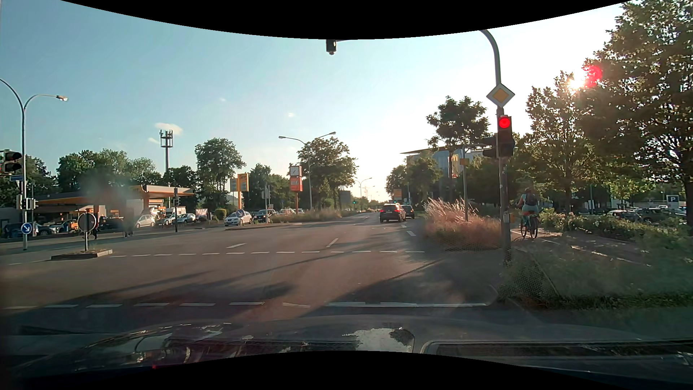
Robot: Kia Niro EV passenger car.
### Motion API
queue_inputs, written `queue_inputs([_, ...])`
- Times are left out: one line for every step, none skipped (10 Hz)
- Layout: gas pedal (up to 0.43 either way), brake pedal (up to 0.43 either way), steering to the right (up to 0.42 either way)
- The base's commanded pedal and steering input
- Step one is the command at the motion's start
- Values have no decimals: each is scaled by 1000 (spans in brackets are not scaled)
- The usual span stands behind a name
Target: Follow the waypoints while adhering to traffic rules and regulations
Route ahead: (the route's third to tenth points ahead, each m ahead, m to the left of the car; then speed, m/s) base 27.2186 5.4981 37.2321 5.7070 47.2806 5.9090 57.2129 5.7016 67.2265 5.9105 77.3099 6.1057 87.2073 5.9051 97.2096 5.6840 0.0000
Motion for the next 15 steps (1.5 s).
queue_inputs([0, 238, 15])
queue_inputs([0, 238, 15])
queue_inputs([0, 238, 15])
queue_inputs([0, 238, 15])
queue_inputs([0, 238, 15])
queue_inputs([0, 238, 15])
queue_inputs([0, 238, 15])
queue_inputs([0, 238, 15])
queue_inputs([0, 238, 15])
queue_inputs([0, 238, 15])
queue_inputs([0, 238, 15])
queue_inputs([0, 238, 15])
queue_inputs([0, 238, 15])
queue_inputs([0, 238, 15])
queue_inputs([0, 238, 15])
